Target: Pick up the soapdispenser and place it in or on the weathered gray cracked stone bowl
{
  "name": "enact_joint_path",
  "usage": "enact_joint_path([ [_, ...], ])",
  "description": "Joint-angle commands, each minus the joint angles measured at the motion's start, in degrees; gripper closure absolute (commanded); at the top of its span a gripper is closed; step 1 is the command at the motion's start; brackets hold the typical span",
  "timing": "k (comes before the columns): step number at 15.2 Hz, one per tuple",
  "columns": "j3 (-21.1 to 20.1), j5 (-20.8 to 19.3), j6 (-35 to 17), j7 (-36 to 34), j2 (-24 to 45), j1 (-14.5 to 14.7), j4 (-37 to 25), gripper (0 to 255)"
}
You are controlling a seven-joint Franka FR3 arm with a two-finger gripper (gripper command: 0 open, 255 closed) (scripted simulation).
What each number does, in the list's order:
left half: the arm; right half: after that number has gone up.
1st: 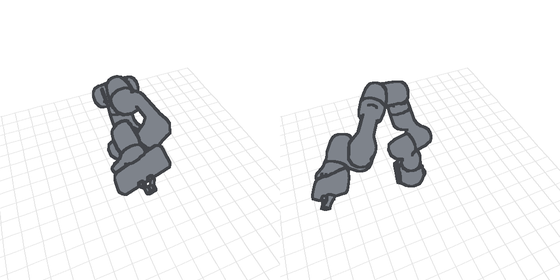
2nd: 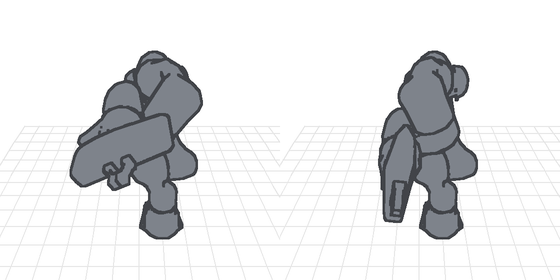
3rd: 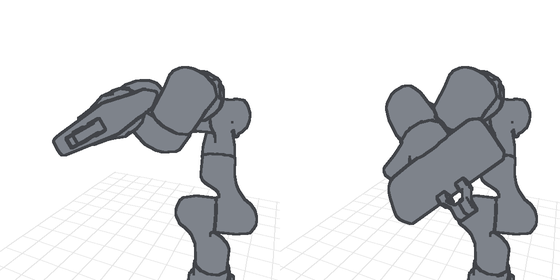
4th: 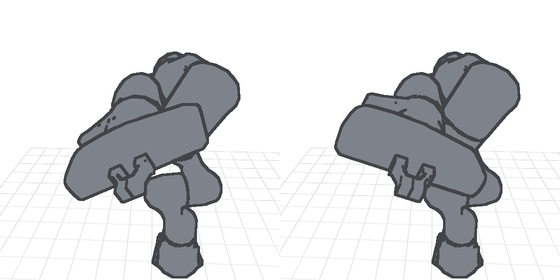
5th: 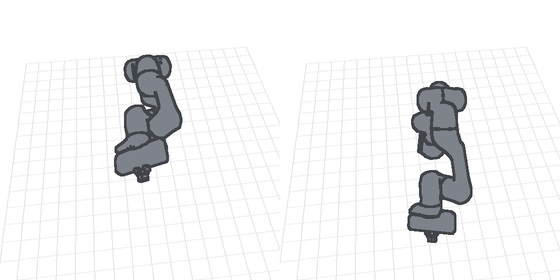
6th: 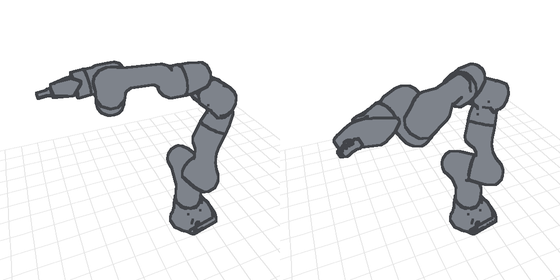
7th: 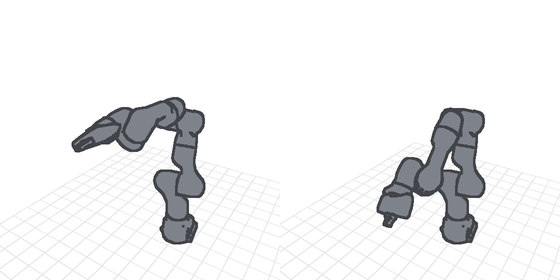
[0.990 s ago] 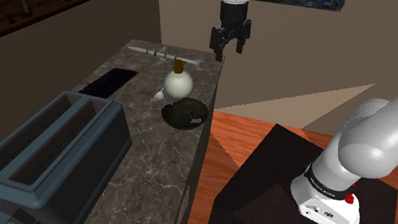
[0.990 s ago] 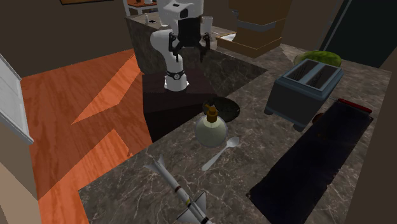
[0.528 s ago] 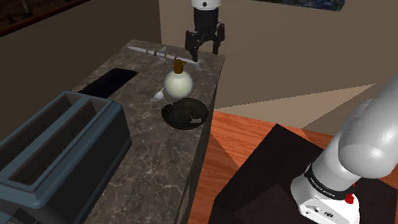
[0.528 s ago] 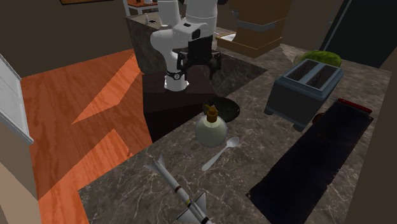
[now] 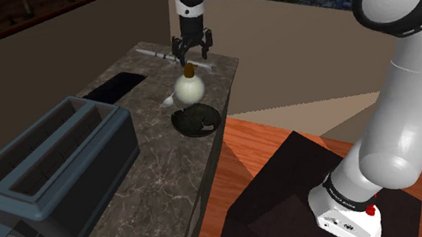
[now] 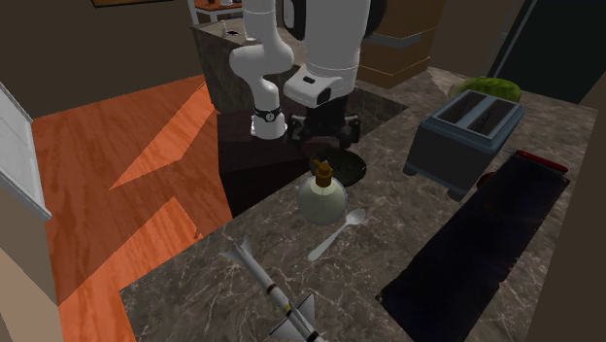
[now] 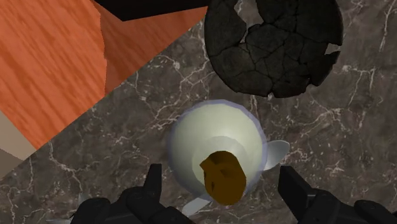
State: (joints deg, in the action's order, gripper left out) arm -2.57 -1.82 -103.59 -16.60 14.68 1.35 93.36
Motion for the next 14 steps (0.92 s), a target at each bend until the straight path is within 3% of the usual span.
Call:
enact_joint_path([
  [1,-0.03,-0.27,1.03,-0.57,5.29,0.30,-6.30,0],
  [9,0.04,-0.34,-4.57,-0.66,6.01,0.23,-1.43,0],
  [14,0.04,-0.34,-4.57,-0.66,6.01,0.23,-1.43,0],
])
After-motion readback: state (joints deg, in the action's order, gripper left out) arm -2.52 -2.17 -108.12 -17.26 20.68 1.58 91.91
